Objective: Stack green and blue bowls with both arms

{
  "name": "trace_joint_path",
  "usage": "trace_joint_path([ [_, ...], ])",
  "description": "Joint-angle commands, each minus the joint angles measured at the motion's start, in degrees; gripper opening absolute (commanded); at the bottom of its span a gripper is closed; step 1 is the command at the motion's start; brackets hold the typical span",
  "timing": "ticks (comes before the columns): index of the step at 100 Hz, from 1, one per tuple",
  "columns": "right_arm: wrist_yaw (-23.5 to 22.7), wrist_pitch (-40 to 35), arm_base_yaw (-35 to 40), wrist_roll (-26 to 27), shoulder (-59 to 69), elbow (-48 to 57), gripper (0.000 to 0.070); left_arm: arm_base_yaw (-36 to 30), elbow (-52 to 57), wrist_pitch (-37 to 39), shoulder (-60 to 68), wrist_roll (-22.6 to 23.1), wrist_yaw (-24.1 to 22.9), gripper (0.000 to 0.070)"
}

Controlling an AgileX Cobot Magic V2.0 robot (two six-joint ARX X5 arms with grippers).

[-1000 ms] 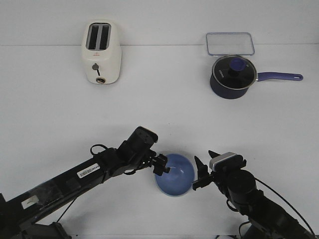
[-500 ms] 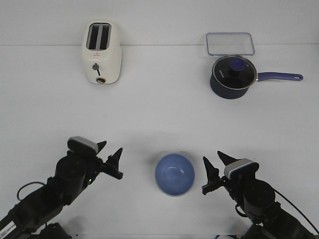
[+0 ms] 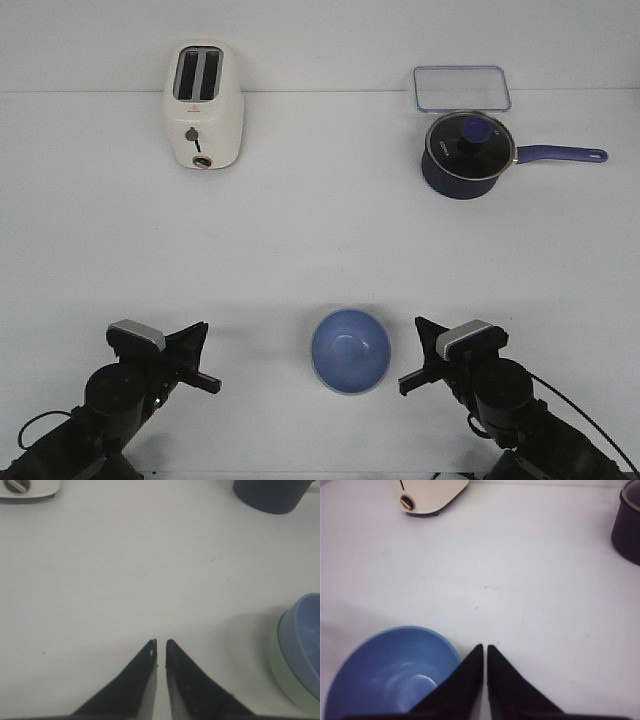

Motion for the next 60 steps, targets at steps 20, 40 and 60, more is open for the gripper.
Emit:
trace_joint_path([
  [20,0.1,2.7,0.5,0.5,0.3,0.3,0.001,-0.3,0.6,1.2,-3.4,-0.2,-0.3,0.0015],
  [40,0.2,2.9,0.5,0.5,0.3,0.3,0.001,-0.3,0.6,1.2,-5.5,-0.1,-0.3,0.0015],
  [60,0.2,2.9,0.5,0.5,0.3,0.3,0.001,6.7,-1.4,2.7,-8.8,10.6,1.2,0.0015],
])
